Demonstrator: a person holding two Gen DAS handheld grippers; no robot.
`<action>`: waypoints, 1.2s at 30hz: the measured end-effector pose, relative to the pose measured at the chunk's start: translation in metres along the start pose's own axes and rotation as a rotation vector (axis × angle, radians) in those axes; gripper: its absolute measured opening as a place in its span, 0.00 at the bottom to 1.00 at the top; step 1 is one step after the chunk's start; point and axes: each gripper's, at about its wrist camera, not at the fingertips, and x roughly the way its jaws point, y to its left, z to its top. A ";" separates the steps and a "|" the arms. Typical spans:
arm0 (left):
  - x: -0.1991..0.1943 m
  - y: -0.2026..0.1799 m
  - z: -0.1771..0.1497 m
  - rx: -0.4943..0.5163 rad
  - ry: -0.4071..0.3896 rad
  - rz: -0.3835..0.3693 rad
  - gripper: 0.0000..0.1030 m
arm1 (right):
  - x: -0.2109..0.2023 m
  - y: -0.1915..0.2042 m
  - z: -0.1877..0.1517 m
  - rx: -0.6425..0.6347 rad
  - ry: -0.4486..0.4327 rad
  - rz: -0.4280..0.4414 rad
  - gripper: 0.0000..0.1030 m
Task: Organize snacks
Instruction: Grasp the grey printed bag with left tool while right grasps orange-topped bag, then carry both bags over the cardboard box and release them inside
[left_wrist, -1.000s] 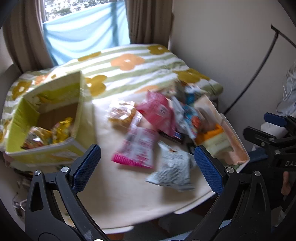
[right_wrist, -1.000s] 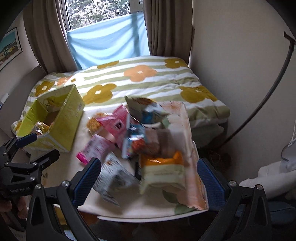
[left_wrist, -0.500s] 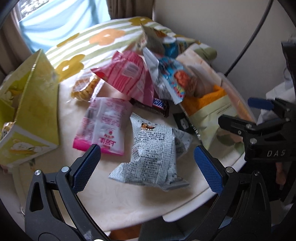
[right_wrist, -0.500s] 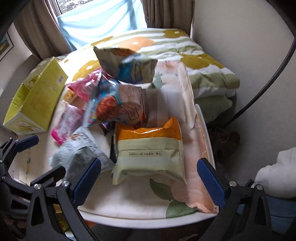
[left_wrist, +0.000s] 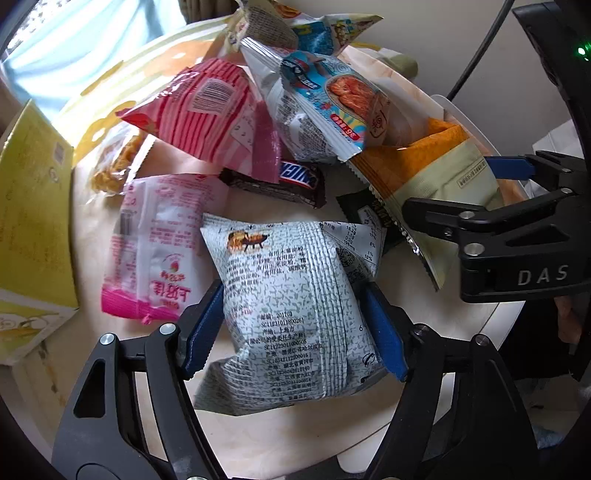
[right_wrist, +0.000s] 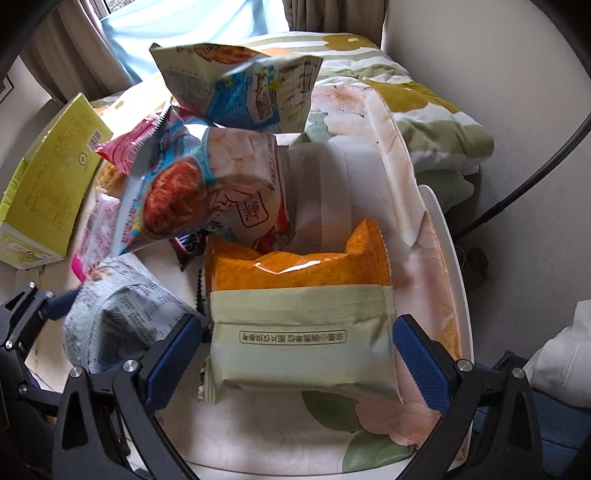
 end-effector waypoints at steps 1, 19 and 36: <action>0.002 -0.003 0.001 0.006 0.001 -0.003 0.65 | 0.001 0.000 0.001 -0.001 0.002 -0.001 1.00; -0.012 0.003 0.000 0.004 0.008 -0.002 0.57 | 0.020 -0.005 0.002 -0.011 0.014 0.052 0.99; -0.038 0.006 -0.008 -0.052 -0.029 0.011 0.57 | -0.018 -0.008 -0.013 0.020 -0.045 0.074 0.82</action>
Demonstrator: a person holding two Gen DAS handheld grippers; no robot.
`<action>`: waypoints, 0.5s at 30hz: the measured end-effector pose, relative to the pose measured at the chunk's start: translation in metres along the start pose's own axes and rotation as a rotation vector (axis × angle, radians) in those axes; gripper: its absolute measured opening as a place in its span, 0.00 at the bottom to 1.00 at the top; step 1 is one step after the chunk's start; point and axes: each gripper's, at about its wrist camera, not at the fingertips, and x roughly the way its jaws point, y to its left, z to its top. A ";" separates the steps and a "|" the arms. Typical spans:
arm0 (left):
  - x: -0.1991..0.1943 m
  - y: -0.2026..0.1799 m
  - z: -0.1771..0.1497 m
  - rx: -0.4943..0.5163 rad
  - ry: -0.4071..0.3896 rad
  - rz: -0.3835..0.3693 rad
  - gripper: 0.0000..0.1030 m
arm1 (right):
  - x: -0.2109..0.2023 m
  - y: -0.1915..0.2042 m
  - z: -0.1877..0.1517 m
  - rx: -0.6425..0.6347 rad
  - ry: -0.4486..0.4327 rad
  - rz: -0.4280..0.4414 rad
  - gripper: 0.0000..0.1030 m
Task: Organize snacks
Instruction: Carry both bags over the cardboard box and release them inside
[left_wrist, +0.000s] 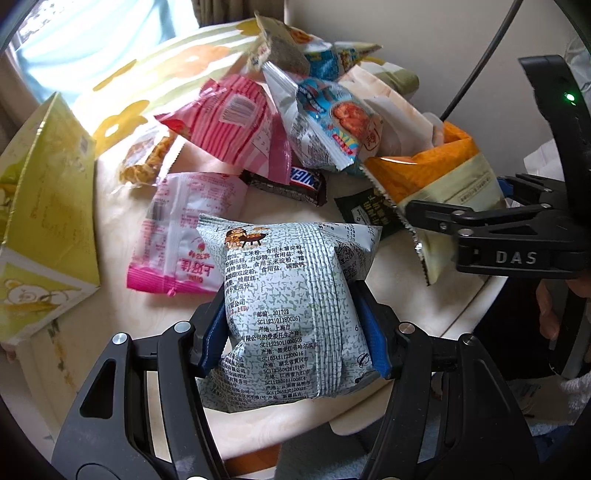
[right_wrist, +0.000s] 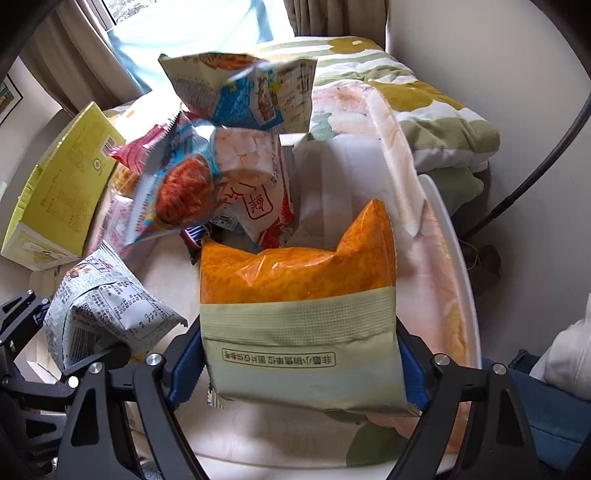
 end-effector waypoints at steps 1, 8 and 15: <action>-0.004 0.000 0.000 -0.005 -0.008 0.004 0.57 | -0.005 0.001 0.000 -0.003 -0.007 -0.003 0.82; -0.052 0.012 -0.004 -0.084 -0.091 0.044 0.57 | -0.053 0.009 0.008 -0.053 -0.060 -0.017 0.82; -0.109 0.049 0.007 -0.180 -0.201 0.101 0.57 | -0.102 0.037 0.035 -0.095 -0.162 0.041 0.82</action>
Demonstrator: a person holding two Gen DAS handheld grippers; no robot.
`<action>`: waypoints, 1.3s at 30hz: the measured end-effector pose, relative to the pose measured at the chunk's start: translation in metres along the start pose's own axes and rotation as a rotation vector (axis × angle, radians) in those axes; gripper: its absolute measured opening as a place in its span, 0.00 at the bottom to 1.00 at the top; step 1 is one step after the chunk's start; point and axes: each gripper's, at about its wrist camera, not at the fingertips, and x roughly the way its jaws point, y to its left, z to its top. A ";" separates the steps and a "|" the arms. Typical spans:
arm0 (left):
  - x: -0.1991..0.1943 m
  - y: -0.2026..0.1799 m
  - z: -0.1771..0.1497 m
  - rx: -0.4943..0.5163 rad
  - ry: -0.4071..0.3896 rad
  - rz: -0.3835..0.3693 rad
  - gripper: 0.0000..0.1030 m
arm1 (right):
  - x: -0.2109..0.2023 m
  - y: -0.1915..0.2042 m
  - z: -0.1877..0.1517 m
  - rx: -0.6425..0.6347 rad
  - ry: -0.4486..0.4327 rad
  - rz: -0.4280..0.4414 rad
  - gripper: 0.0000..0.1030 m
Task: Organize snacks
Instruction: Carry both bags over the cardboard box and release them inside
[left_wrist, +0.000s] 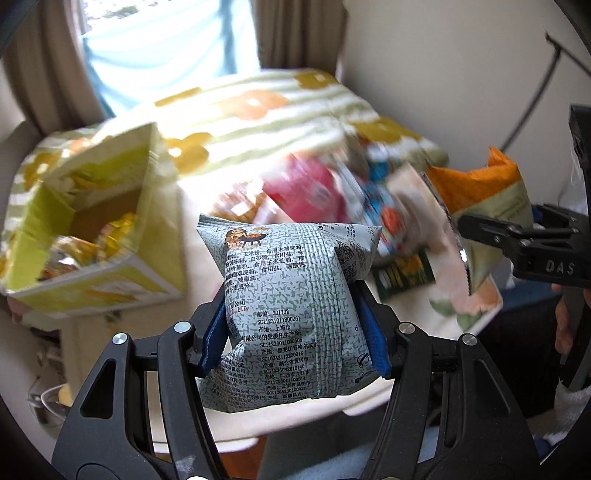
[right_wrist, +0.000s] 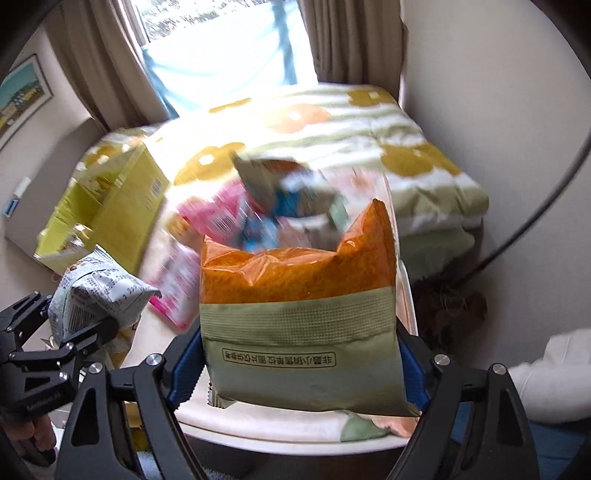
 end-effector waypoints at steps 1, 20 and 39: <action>-0.009 0.010 0.007 -0.014 -0.025 0.013 0.57 | -0.004 0.006 0.007 -0.006 -0.016 0.012 0.82; -0.046 0.274 0.076 -0.240 -0.158 0.125 0.57 | 0.039 0.221 0.123 -0.161 -0.120 0.162 0.82; 0.068 0.399 0.092 -0.233 0.028 0.065 0.72 | 0.150 0.332 0.134 -0.193 0.071 0.158 0.82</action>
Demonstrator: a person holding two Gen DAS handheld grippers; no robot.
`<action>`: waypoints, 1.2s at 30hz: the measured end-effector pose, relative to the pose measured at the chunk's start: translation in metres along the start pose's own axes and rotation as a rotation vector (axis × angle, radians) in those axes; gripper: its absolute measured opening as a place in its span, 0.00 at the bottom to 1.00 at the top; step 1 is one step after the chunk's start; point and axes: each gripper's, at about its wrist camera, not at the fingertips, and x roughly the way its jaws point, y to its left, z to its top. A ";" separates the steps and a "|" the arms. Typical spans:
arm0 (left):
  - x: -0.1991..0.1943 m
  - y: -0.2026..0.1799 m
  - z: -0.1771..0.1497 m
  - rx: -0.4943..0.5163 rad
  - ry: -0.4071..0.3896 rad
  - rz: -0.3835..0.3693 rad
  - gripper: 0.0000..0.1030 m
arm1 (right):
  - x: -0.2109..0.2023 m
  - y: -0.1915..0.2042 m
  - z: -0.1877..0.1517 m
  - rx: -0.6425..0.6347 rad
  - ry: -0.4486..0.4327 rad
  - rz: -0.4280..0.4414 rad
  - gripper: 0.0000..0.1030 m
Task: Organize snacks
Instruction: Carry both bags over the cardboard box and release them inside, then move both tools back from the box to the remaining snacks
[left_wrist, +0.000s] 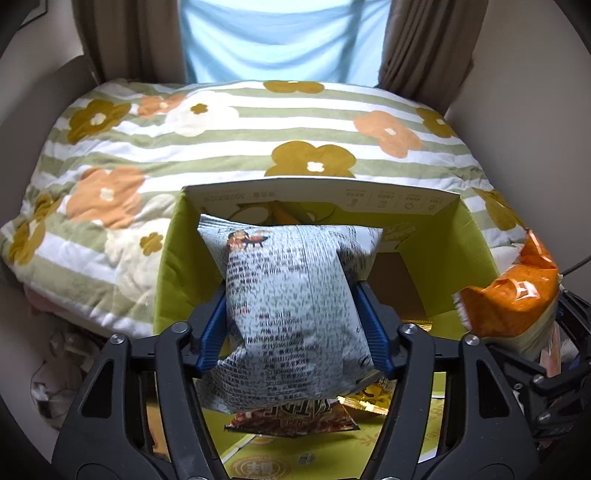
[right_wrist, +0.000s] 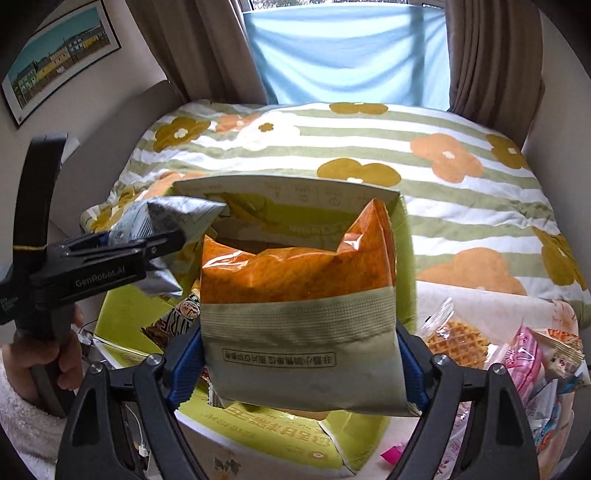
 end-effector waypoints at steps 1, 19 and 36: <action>0.002 0.000 0.001 0.004 -0.002 0.011 0.82 | 0.005 0.000 0.000 -0.005 0.010 -0.002 0.82; -0.044 0.033 -0.036 -0.143 -0.046 0.049 1.00 | 0.038 0.014 0.019 -0.061 0.044 -0.023 0.92; -0.081 0.016 -0.059 -0.132 -0.074 0.052 1.00 | -0.003 0.028 0.000 -0.132 -0.048 0.000 0.94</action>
